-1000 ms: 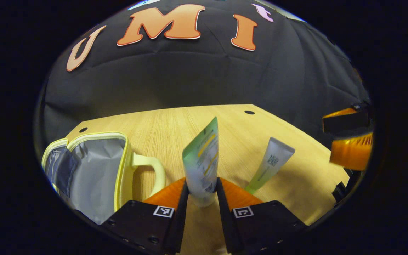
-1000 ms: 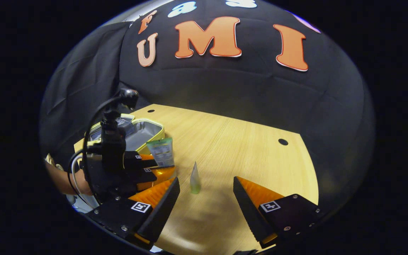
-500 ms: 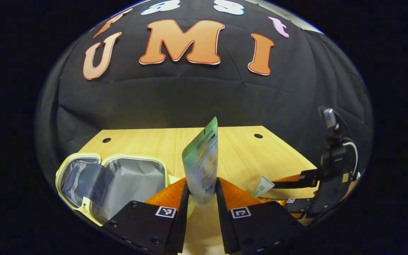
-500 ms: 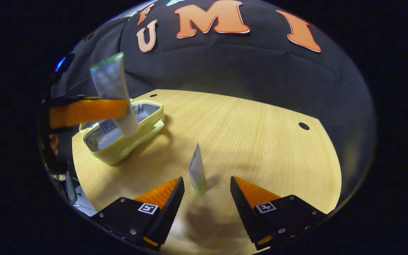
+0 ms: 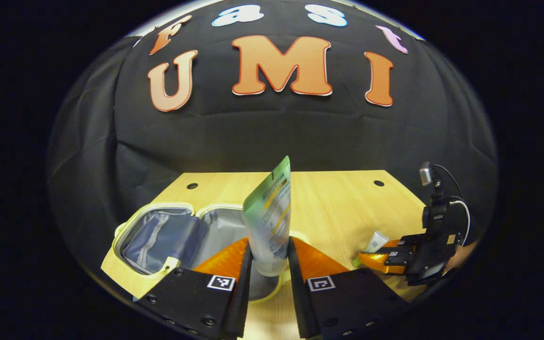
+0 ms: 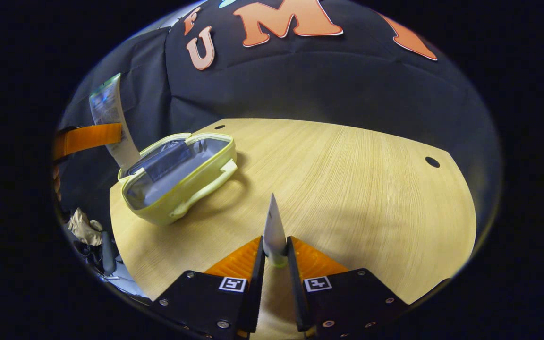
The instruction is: First open the suitcase, pack the skin care products into it, and then close the suitcase.
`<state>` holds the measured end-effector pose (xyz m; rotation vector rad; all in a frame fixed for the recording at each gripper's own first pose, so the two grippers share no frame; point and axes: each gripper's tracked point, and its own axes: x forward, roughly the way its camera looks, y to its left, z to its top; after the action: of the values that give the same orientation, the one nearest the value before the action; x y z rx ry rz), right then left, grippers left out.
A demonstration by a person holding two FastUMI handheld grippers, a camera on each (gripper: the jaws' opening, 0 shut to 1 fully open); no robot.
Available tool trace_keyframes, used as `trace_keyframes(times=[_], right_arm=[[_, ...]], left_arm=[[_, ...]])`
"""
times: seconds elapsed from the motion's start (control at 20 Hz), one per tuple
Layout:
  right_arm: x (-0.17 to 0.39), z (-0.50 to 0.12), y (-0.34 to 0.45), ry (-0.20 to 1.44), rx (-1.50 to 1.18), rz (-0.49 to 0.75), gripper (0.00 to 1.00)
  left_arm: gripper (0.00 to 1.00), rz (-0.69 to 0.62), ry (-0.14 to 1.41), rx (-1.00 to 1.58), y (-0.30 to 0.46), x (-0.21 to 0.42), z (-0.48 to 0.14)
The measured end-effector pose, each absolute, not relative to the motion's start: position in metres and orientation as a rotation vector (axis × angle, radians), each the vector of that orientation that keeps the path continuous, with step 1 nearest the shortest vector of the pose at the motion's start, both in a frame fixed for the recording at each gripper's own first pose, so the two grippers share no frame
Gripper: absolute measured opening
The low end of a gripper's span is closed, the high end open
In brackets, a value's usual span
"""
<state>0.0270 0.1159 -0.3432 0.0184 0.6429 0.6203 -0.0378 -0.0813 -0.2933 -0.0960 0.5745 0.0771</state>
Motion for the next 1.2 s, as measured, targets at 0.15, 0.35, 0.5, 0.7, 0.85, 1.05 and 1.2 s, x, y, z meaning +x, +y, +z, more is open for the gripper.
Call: trace_keyframes(times=[0.15,0.35,0.5,0.7,0.85,1.05,1.2], right_arm=[[0.024,-0.318,0.121,0.604,0.012,0.642,0.30],[0.026,-0.283,0.132,0.573,0.033,0.614,0.30],[0.024,-0.264,0.155,0.576,0.068,0.602,0.30],[0.022,-0.247,0.189,0.576,0.092,0.578,0.30],[0.020,-0.241,0.212,0.583,0.086,0.575,0.30],[0.015,-0.238,0.256,0.617,0.092,0.585,0.30],[0.014,-0.247,0.286,0.665,0.115,0.584,0.30]], left_arm=[[0.41,0.121,0.584,-0.117,-0.046,-0.037,-0.297],[0.41,0.099,0.638,-0.134,-0.008,-0.034,-0.318],[0.41,0.029,0.758,-0.158,0.010,-0.036,-0.353],[0.41,-0.056,0.887,-0.181,0.025,-0.035,-0.394],[0.41,-0.101,0.958,-0.176,0.032,-0.037,-0.418],[0.41,-0.159,1.130,-0.209,0.034,-0.046,-0.456],[0.41,-0.162,1.169,-0.208,0.034,-0.033,-0.472]])
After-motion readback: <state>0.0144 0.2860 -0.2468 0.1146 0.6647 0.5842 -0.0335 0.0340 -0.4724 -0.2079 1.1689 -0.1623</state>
